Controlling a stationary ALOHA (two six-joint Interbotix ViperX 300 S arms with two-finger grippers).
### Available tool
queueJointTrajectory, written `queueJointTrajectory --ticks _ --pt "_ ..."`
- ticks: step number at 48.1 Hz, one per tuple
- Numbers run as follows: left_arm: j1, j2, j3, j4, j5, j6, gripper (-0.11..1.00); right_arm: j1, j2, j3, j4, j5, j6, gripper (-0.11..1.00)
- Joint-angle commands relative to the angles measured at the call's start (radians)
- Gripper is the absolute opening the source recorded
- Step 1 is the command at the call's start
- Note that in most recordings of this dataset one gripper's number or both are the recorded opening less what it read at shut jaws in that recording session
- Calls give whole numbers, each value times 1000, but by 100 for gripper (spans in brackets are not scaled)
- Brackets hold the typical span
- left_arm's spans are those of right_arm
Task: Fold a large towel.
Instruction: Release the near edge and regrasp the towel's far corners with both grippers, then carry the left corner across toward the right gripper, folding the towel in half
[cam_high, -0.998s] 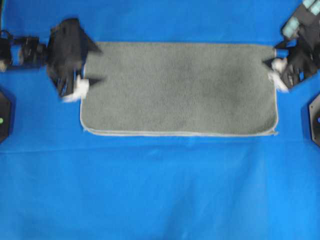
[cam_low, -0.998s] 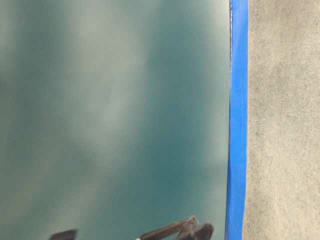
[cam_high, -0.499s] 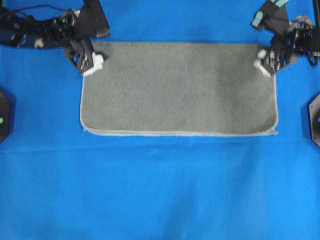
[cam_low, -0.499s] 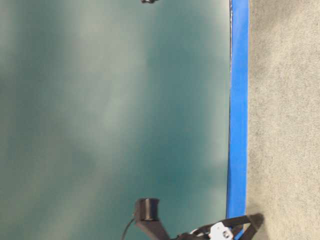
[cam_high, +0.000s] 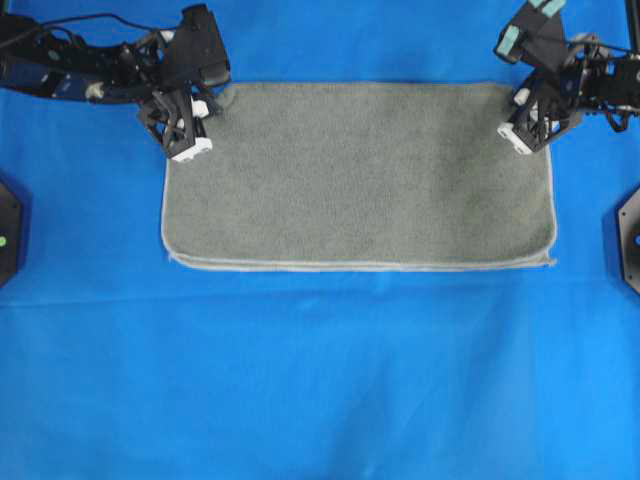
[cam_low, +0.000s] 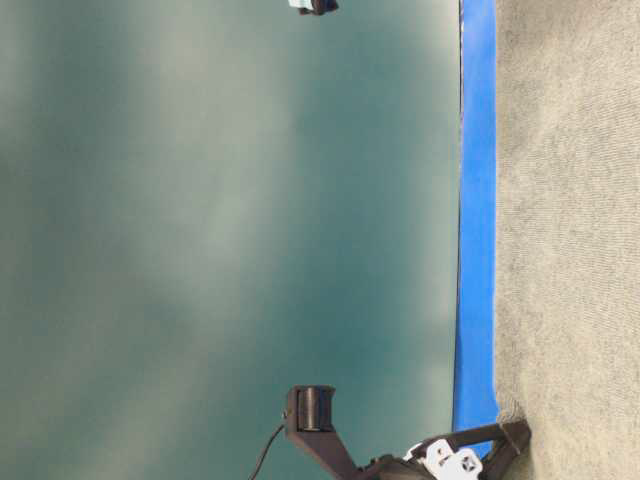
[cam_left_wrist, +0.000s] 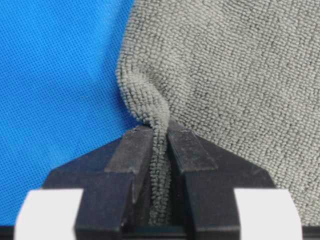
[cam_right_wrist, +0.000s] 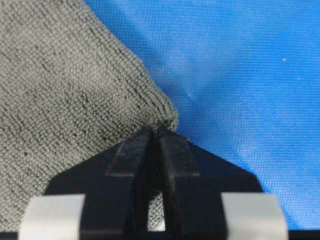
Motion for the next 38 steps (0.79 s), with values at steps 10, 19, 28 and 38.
queueJointTrajectory --ticks 10,19,28,38 --pt "-28 -143 -46 -3 259 -44 5 92 -179 -21 60 147 2 3" --pt "-124 -390 -78 -8 408 -61 5 256 -394 -72 132 314 6 3" --pt "-255 -580 -104 -8 469 -114 5 425 -604 -130 190 419 17 3" --pt "-354 -703 -117 -8 474 -236 5 515 -733 -166 229 388 18 3"
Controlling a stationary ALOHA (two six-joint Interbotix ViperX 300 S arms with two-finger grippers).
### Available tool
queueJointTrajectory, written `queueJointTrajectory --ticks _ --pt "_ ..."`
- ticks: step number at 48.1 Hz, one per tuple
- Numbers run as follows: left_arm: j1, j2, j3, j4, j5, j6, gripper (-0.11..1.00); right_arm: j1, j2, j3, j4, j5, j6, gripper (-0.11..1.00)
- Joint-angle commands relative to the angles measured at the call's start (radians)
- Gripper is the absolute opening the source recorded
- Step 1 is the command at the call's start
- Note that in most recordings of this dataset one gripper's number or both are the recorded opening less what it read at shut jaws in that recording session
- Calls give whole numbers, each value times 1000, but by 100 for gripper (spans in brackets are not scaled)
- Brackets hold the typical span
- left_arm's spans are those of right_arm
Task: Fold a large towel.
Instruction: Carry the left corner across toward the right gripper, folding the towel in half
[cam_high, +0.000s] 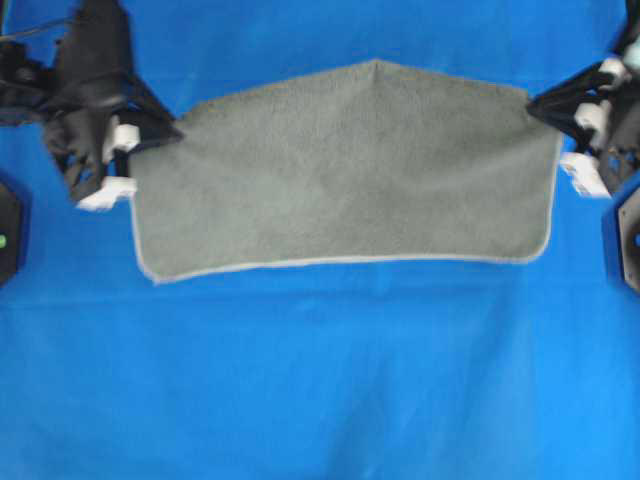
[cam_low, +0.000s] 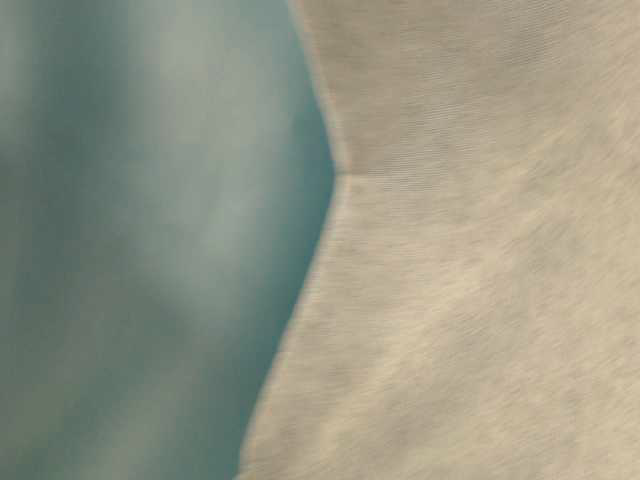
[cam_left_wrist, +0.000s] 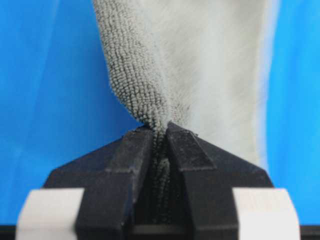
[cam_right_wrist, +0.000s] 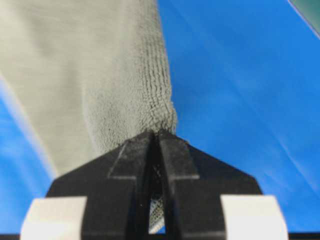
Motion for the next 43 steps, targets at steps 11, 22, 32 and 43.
queueJointTrajectory --ticks 11,22,32,43 --pt "-135 2 -34 -3 -61 -153 5 -63 25 -37 -20 -186 9 3" --pt "-354 130 -98 -3 -230 -281 5 -290 175 -87 -51 -262 17 3" --pt "-506 302 -236 -2 -362 -313 5 -377 291 -195 -164 -328 12 3" --pt "-549 514 -466 -2 -417 -313 5 -399 400 -347 -229 -364 9 3"
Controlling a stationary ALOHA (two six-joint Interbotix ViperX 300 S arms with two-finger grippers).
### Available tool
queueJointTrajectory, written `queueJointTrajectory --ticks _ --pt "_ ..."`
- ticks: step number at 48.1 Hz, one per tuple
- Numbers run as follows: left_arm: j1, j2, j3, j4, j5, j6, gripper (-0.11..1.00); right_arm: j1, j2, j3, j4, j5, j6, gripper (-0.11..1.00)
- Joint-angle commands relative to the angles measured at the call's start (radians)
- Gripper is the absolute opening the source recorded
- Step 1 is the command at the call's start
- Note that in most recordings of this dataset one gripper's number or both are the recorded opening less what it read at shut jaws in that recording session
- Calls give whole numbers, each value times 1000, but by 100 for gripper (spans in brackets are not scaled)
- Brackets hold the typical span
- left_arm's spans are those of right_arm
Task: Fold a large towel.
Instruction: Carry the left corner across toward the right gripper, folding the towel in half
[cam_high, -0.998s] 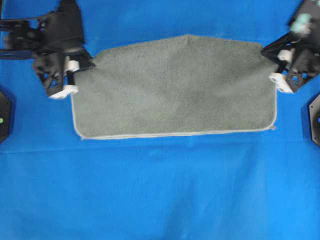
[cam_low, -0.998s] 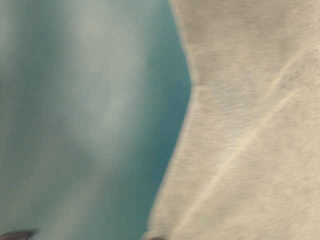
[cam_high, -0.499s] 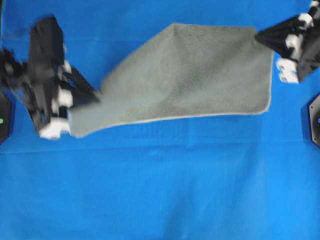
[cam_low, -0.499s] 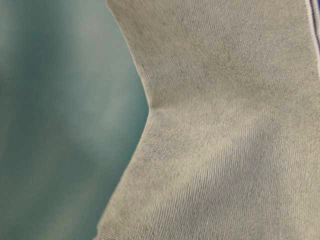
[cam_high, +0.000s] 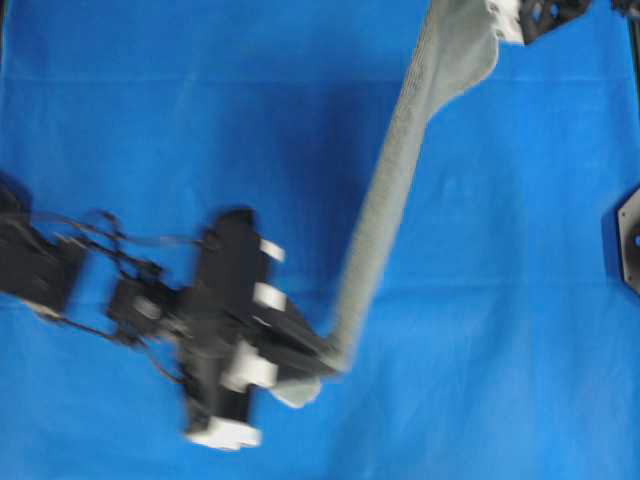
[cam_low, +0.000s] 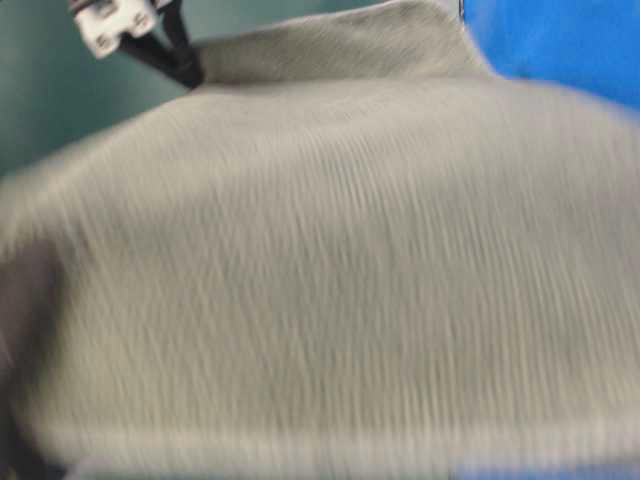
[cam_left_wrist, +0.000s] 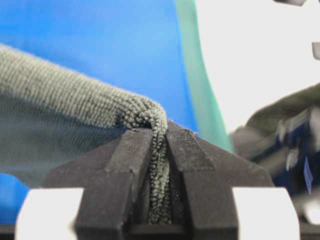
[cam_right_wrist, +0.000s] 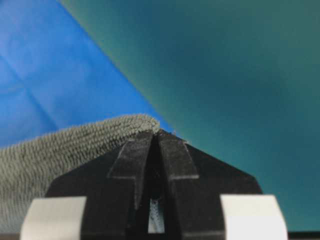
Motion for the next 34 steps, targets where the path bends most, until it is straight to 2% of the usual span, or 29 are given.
queueJointTrajectory --ticks 1,10,15,34 --pt "-35 64 -115 -2 -20 2 5 -23 34 -75 -23 -17 -2 3" --pt "-29 232 -330 -2 -20 6 5 -23 112 -146 -26 -43 -2 3" --pt "-26 296 -417 -2 -17 9 5 -25 112 -146 -28 -28 -3 3" --pt "-28 518 -706 -2 -58 2 5 -29 -156 12 -28 198 -38 3"
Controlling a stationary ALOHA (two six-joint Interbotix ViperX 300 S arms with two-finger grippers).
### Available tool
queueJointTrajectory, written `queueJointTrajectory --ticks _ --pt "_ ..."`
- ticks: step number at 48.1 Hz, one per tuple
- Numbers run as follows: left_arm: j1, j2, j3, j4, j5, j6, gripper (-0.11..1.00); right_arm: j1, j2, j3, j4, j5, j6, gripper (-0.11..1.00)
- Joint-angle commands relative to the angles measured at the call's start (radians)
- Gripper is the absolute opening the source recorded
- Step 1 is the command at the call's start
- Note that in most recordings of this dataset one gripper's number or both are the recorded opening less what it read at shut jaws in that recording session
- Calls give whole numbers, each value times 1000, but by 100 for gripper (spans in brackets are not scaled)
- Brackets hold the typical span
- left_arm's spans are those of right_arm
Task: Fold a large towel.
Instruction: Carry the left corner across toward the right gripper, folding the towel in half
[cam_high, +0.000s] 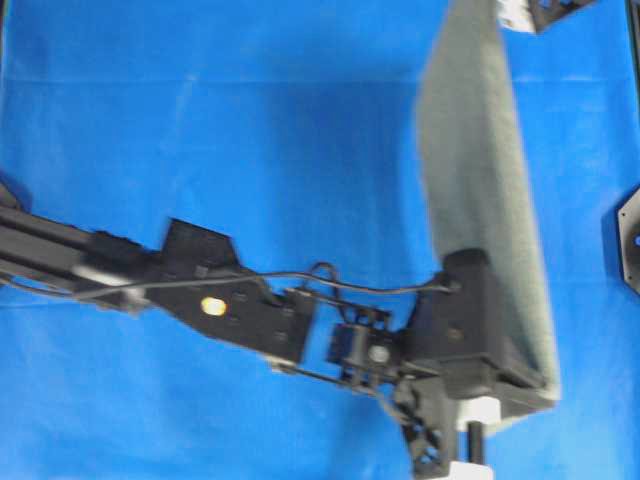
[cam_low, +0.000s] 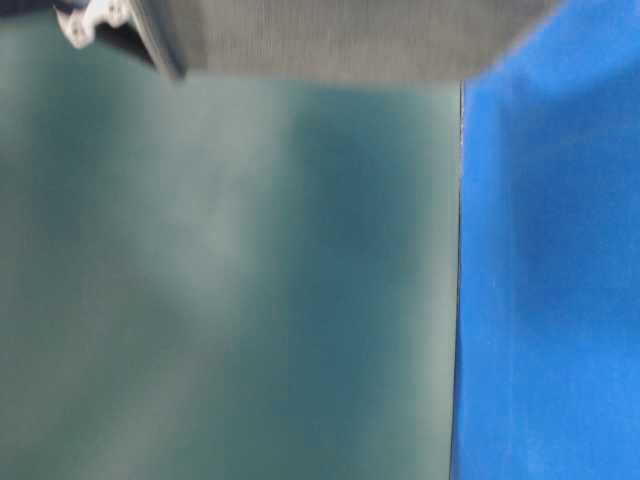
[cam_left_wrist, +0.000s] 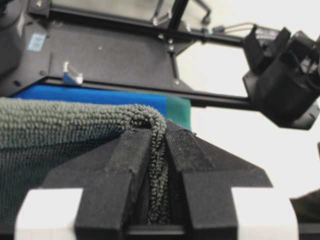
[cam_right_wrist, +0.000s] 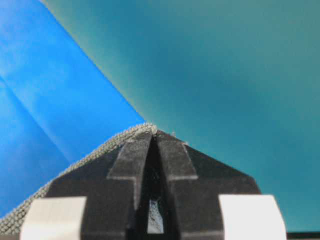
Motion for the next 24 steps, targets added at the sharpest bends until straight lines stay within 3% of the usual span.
queueJointTrajectory --ticks 1,7,13,24 --pt "-52 9 -87 -3 -14 0 5 -32 -52 0 -12 29 -3 3" --pt "-58 14 -75 -5 -11 -3 5 -32 -20 3 -9 29 -3 3" --pt "-64 -20 20 -17 -25 -40 5 -32 91 -12 -8 17 -5 3" --pt "-100 -146 385 -20 -160 -278 5 -29 379 -97 -9 -138 -5 3"
